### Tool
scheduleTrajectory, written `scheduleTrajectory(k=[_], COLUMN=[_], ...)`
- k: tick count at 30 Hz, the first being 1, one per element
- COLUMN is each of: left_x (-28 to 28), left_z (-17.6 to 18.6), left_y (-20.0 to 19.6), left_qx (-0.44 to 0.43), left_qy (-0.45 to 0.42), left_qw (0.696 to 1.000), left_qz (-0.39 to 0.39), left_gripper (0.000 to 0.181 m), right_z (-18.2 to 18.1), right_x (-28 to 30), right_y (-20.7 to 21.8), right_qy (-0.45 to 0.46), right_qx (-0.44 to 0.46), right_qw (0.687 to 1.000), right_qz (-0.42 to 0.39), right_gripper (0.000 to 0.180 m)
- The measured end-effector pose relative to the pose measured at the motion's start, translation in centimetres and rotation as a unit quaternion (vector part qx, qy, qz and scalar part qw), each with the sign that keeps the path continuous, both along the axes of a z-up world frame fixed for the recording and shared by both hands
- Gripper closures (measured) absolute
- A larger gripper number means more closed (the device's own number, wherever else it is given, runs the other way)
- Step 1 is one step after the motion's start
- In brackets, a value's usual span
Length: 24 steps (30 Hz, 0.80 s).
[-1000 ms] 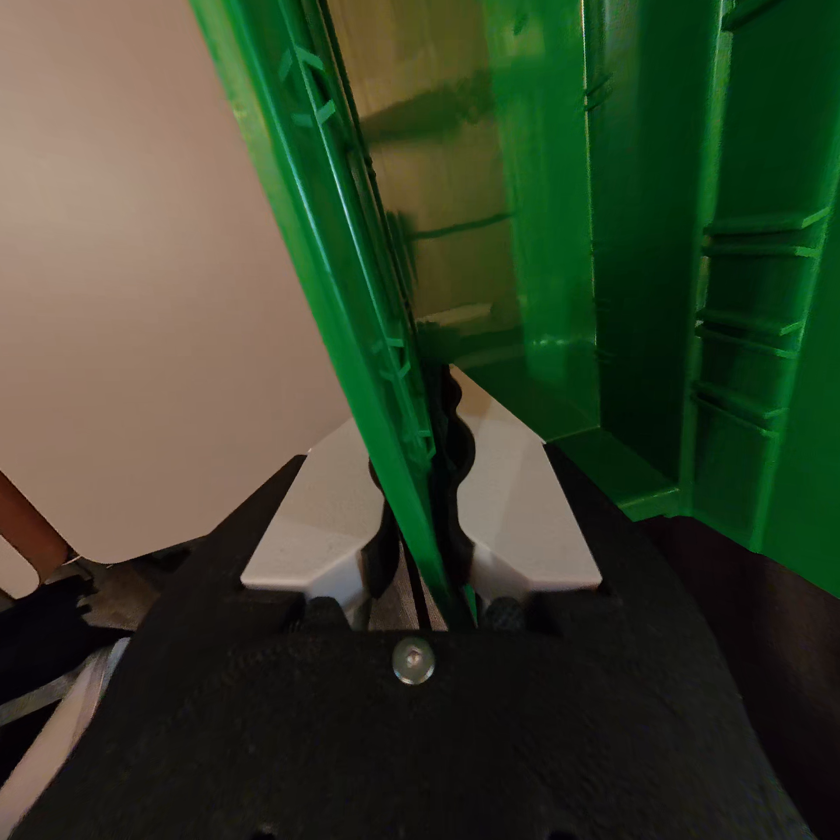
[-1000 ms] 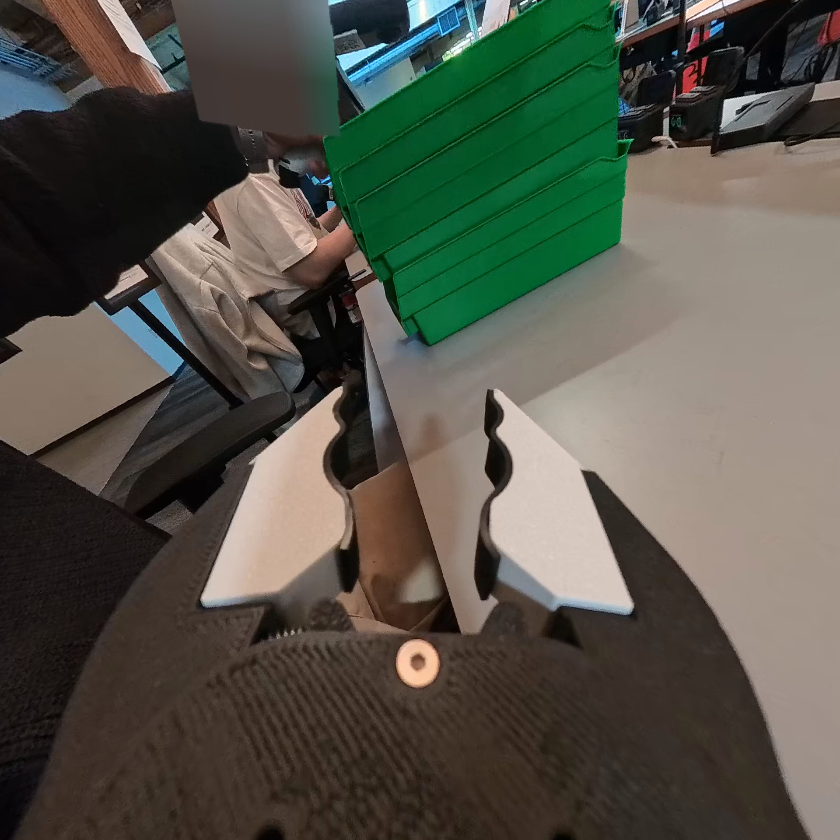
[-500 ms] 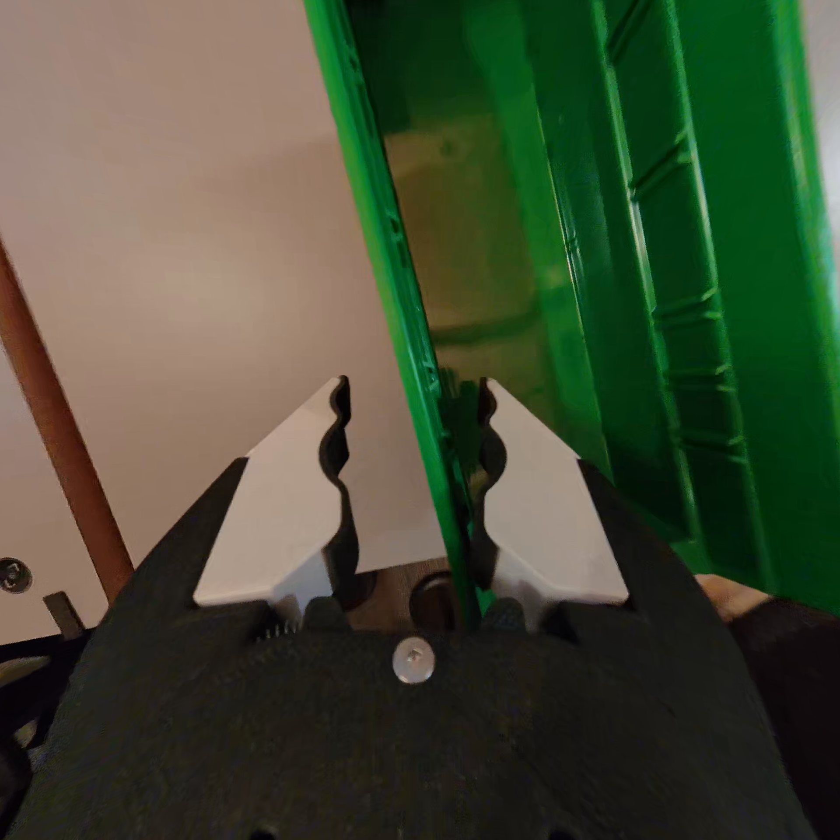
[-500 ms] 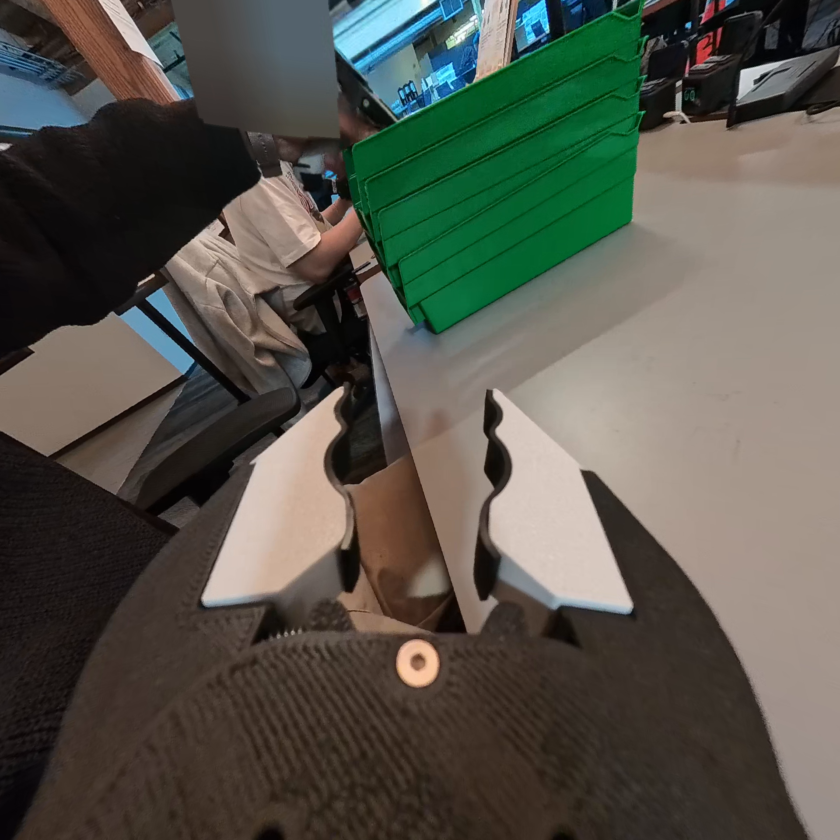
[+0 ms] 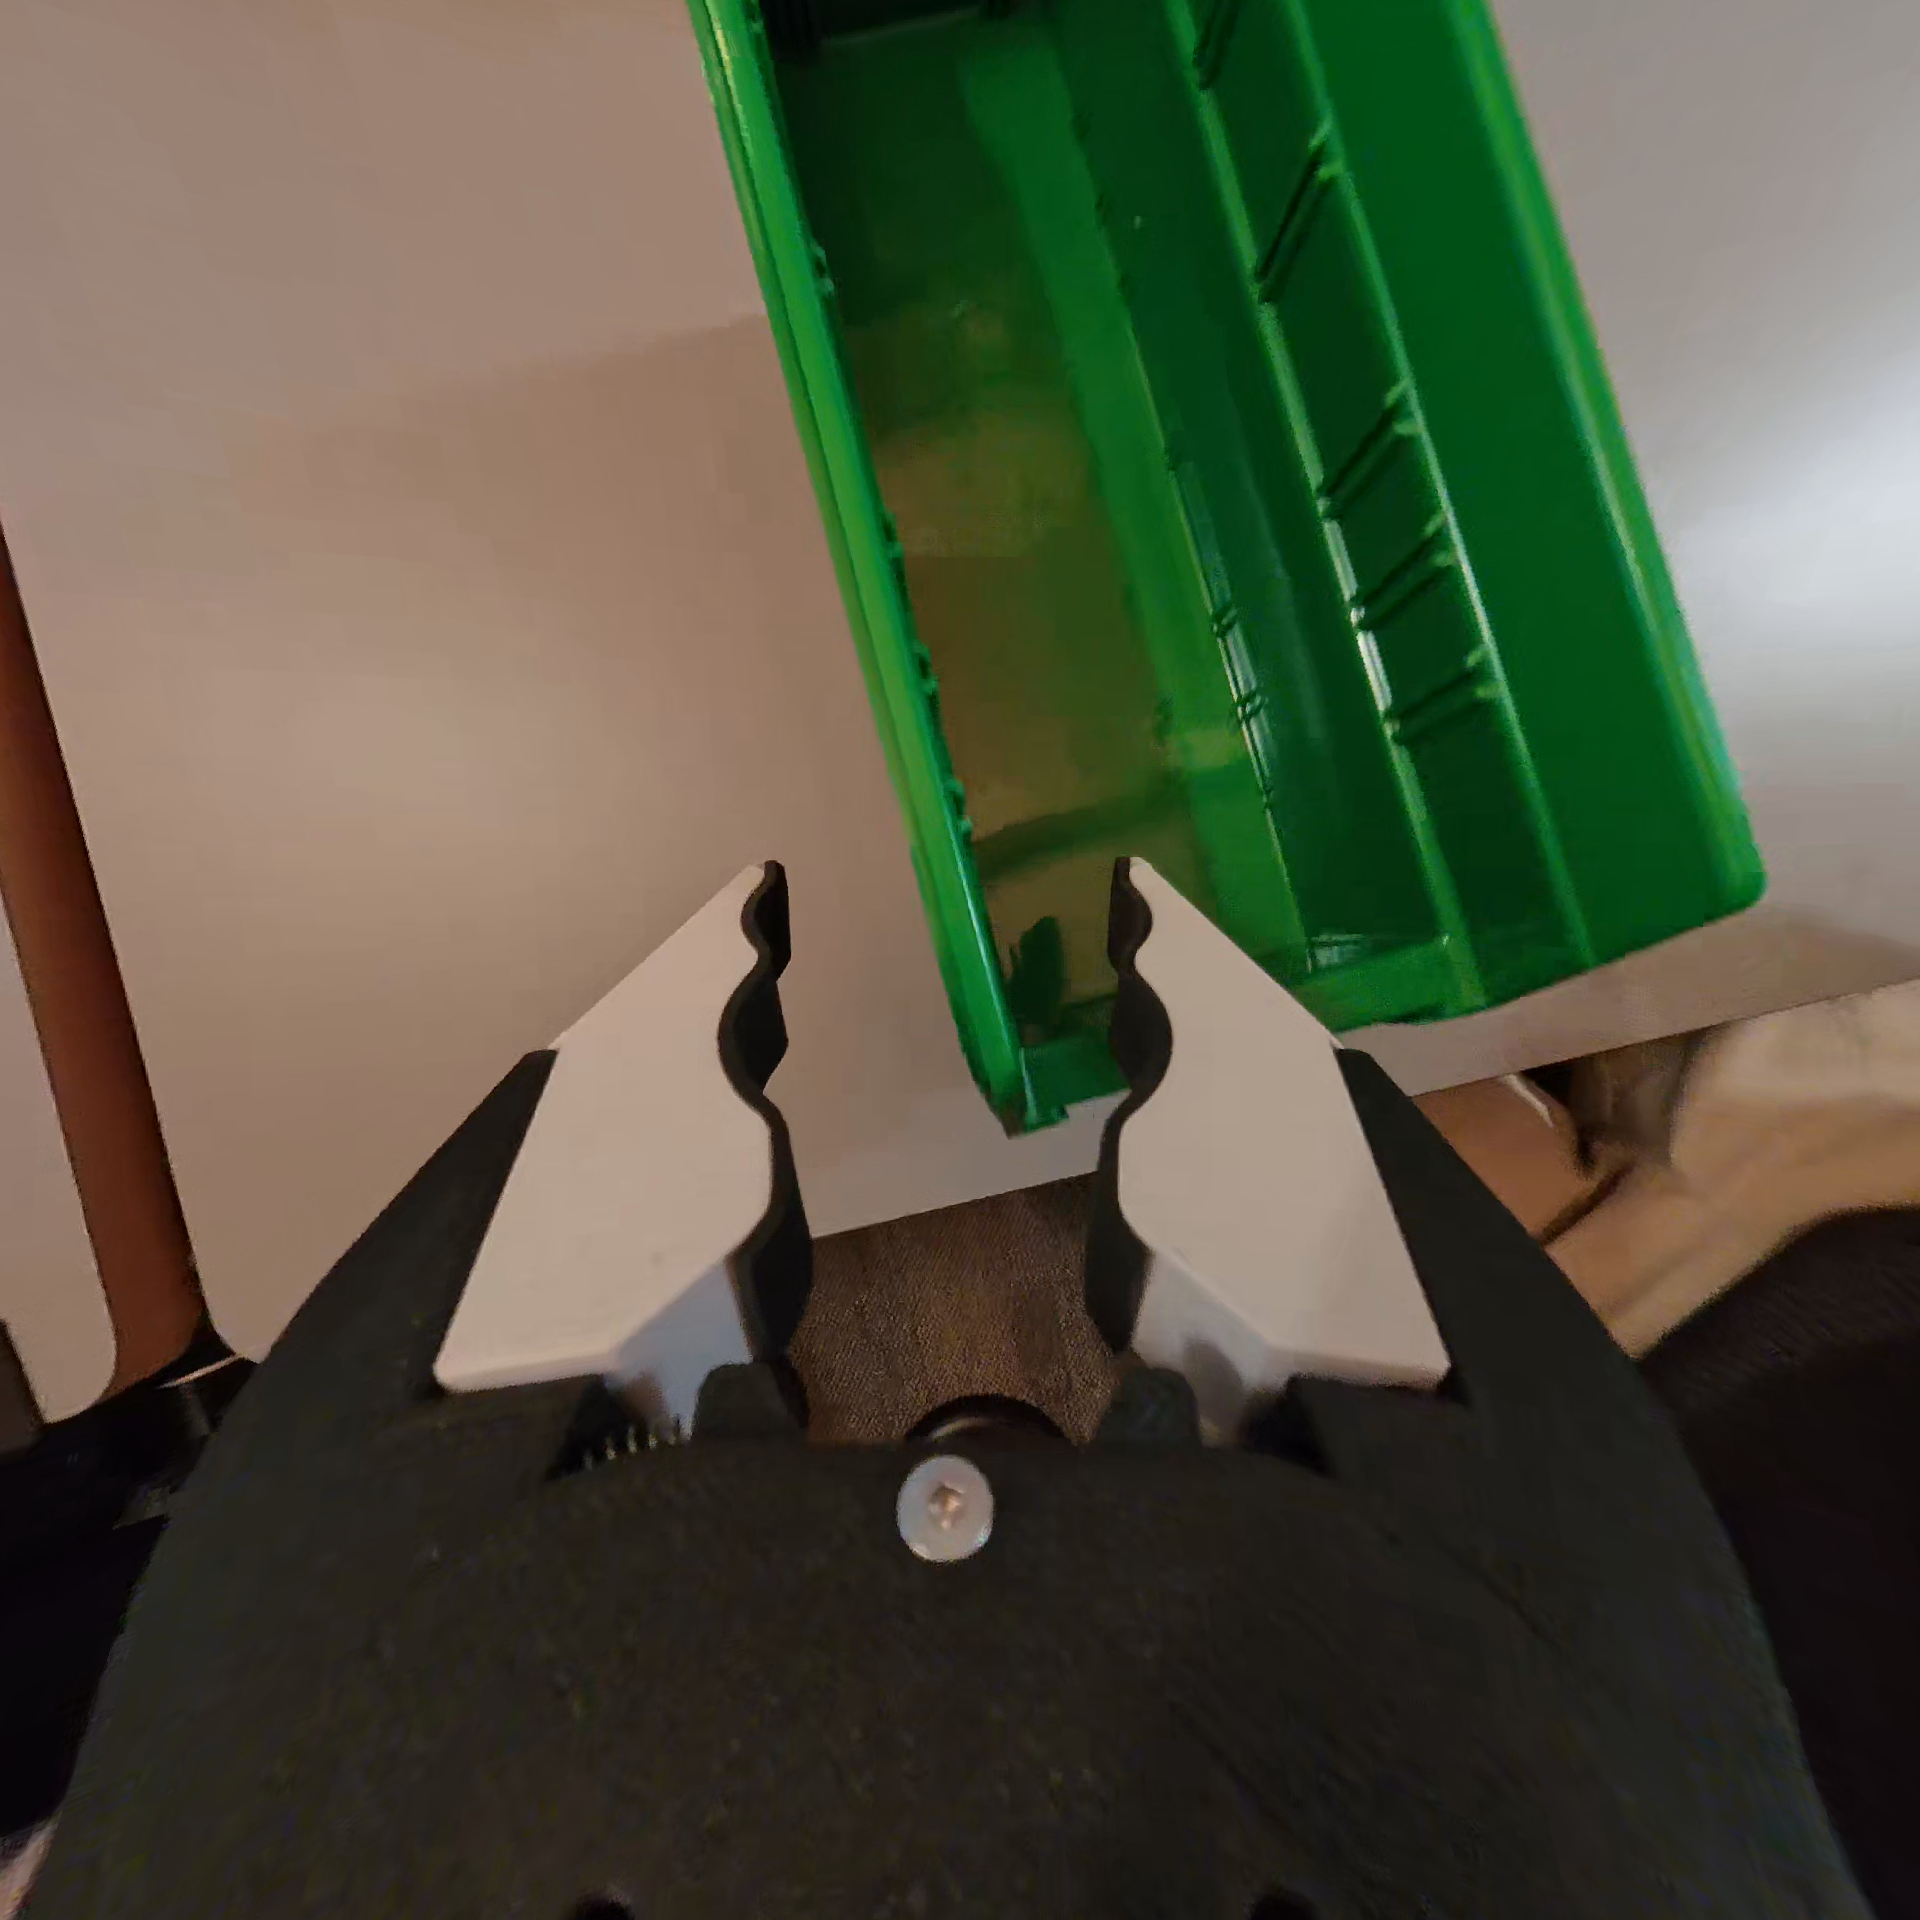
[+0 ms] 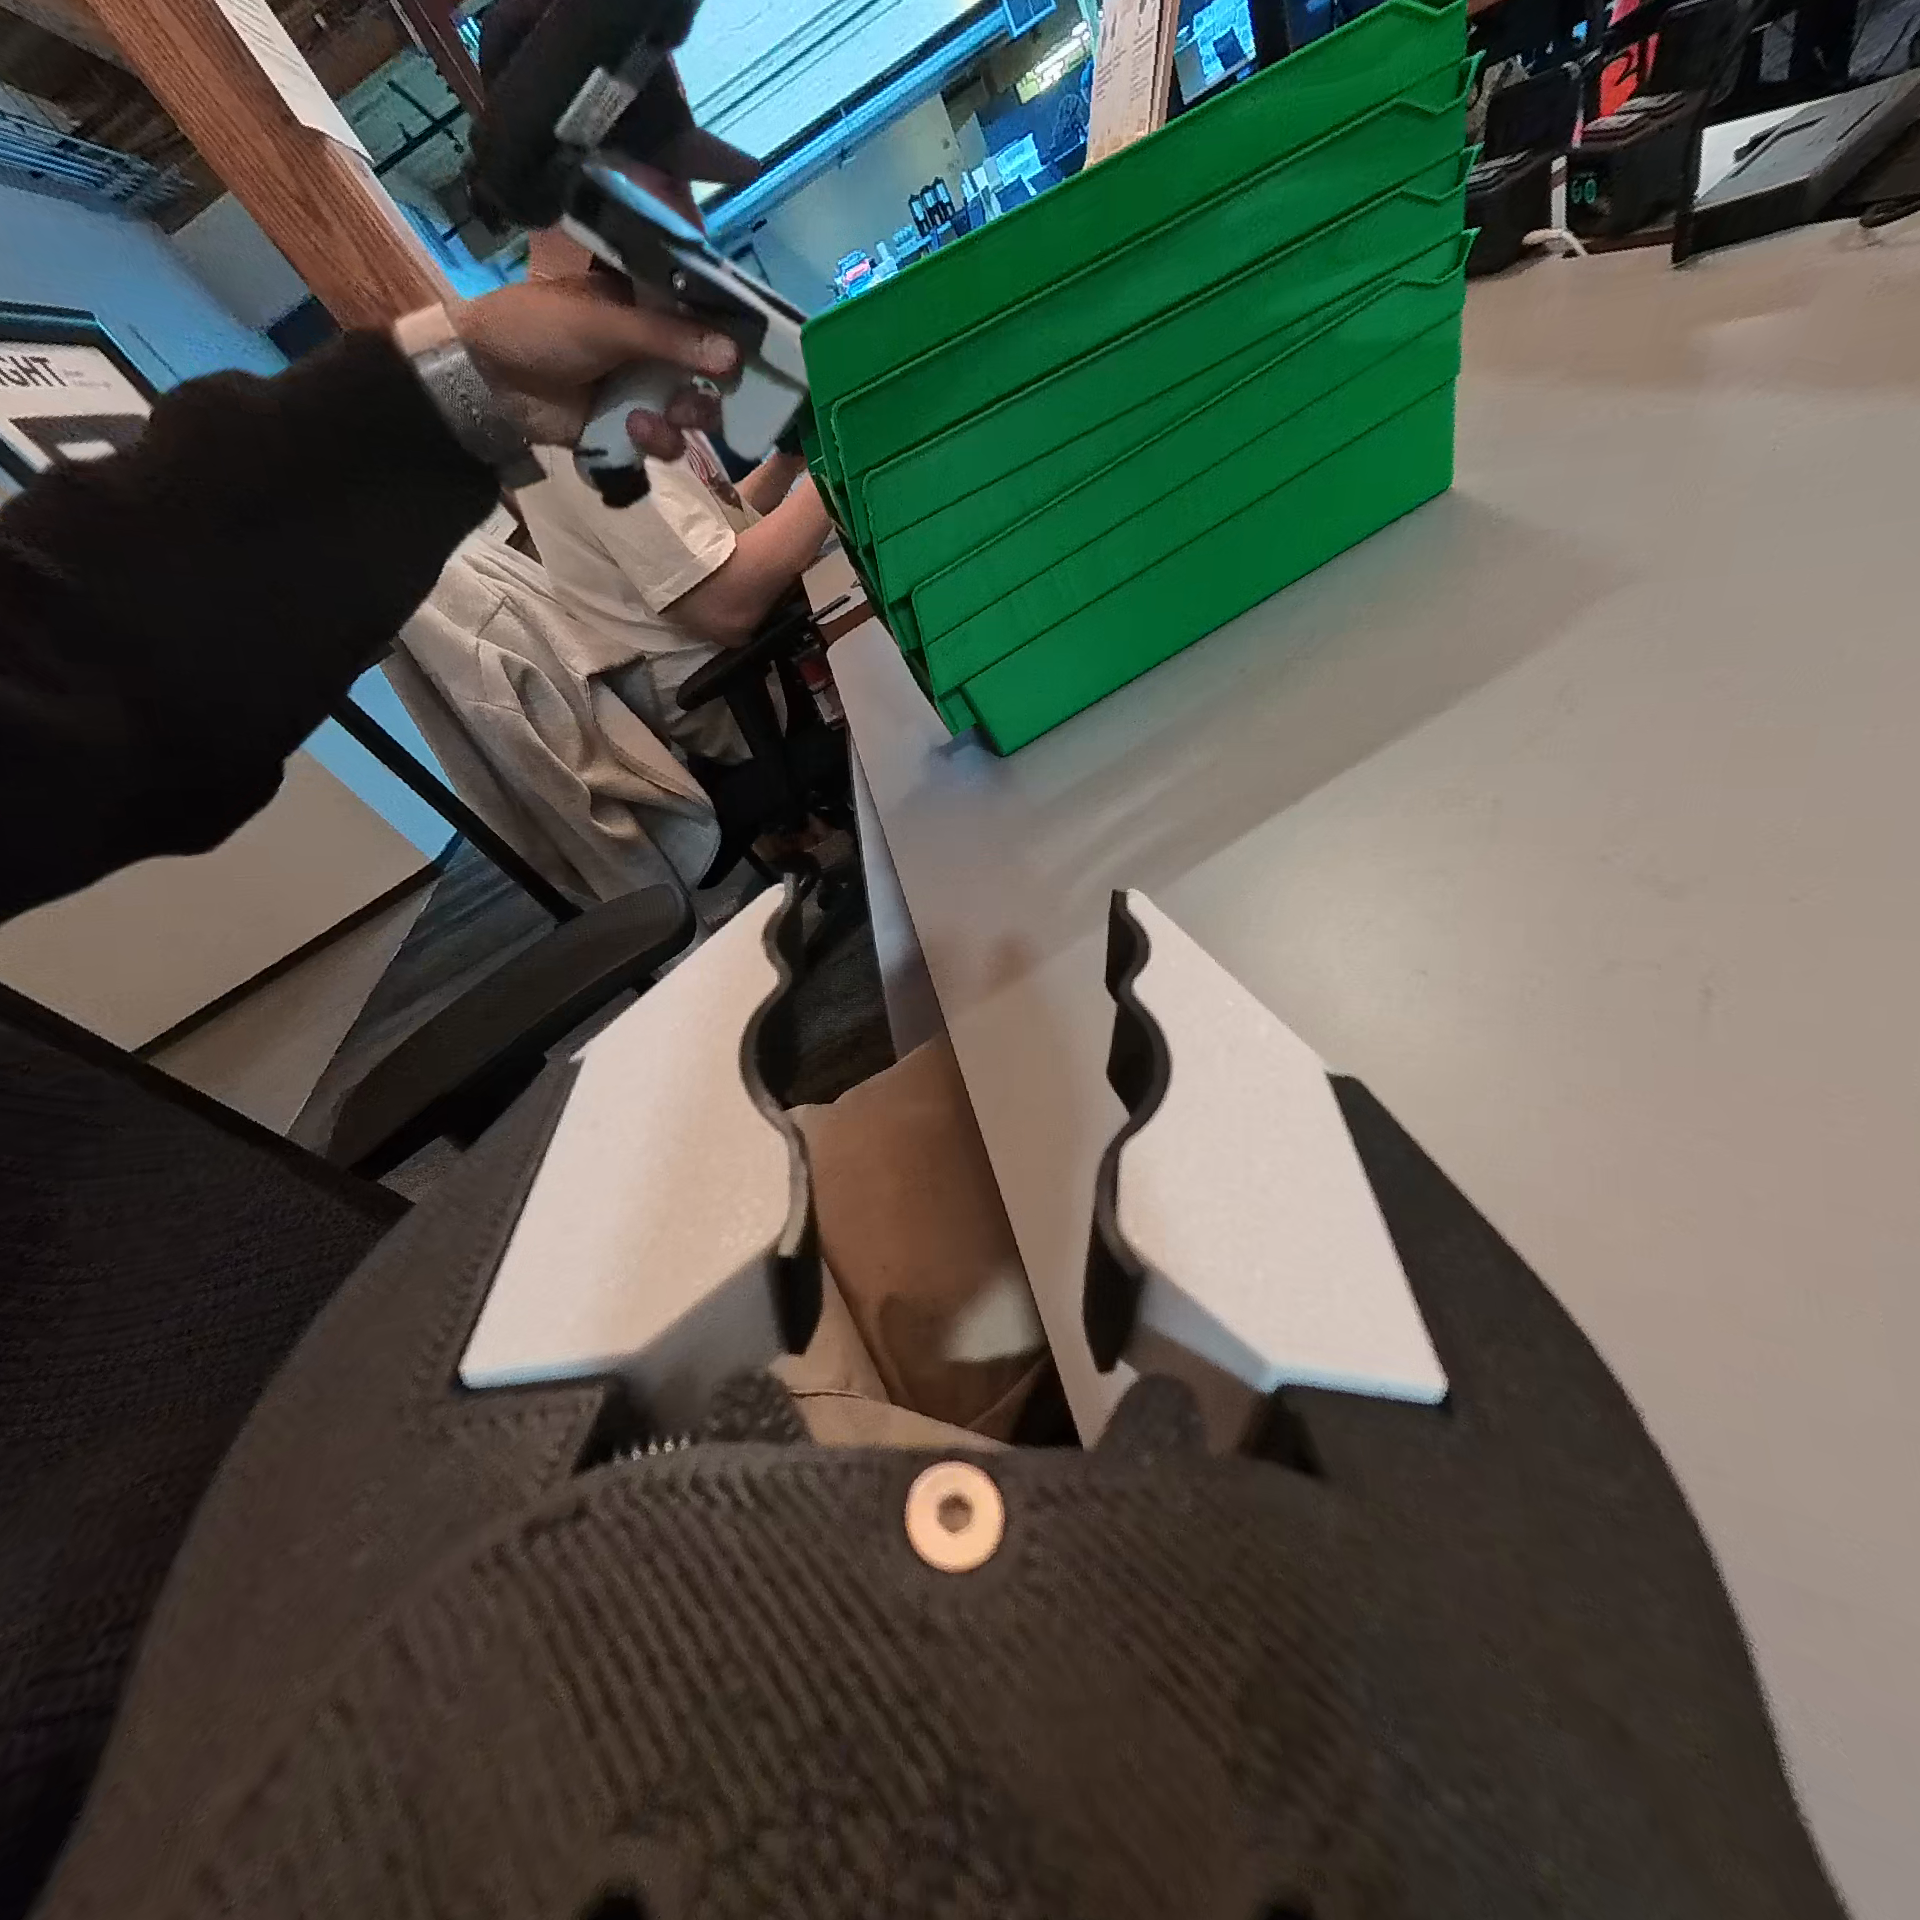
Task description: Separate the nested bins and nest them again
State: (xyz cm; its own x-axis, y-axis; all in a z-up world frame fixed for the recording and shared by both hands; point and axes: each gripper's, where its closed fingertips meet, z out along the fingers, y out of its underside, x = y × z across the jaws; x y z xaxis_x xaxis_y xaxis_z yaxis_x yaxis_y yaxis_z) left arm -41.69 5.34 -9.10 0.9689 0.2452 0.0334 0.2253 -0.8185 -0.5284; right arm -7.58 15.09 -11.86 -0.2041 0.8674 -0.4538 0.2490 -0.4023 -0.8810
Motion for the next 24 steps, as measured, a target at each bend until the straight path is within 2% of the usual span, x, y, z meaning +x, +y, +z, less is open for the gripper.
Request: scheduleTrajectory(k=[2, 4, 6, 7, 8, 16, 18, 20, 24], left_x=[0.2, 0.0, 1.8, 1.8, 1.7, 1.3, 0.8, 0.7, 0.7], left_z=[-1.4, -2.8, -2.7, -2.7, -2.7, -2.1, -2.0, -2.0, -0.5], left_y=[-1.2, -1.4, -0.6, -0.6, -0.6, -0.6, -0.9, -1.0, 0.1], left_qx=[-0.010, 0.011, 0.071, 0.088, 0.105, 0.191, 0.185, 0.159, 0.141], left_qy=[0.006, -0.003, -0.085, -0.098, -0.095, -0.019, -0.011, -0.019, -0.063], left_qw=[1.000, 0.999, 0.993, 0.990, 0.988, 0.979, 0.980, 0.985, 0.987], left_qz=[0.008, 0.043, 0.044, 0.055, 0.055, 0.076, 0.071, 0.062, 0.048], left_gripper=[0.119, 0.129, 0.140, 0.145, 0.150, 0.155, 0.165, 0.166, 0.144], right_z=[0.1, 0.0, 0.1, 0.1, 0.2, -0.4, -0.5, -0.6, -0.7], right_x=[-0.1, -0.1, -0.1, -0.1, 0.0, -0.3, -0.3, -0.3, -0.4], right_y=[-0.3, -0.6, -0.6, -0.6, -0.6, -1.1, -1.4, -1.6, -1.5], right_qy=[0.001, -0.001, -0.001, 0.000, 0.001, -0.009, -0.012, -0.014, -0.016], right_qx=[-0.009, -0.014, -0.010, -0.007, -0.005, -0.002, 0.000, 0.008, 0.012], right_qw=[1.000, 1.000, 1.000, 1.000, 1.000, 1.000, 1.000, 1.000, 1.000], right_qz=[0.004, 0.009, 0.005, 0.003, 0.000, 0.005, 0.009, 0.010, 0.009], right_gripper=[0.121, 0.121, 0.121, 0.121, 0.121, 0.121, 0.121, 0.121, 0.121])
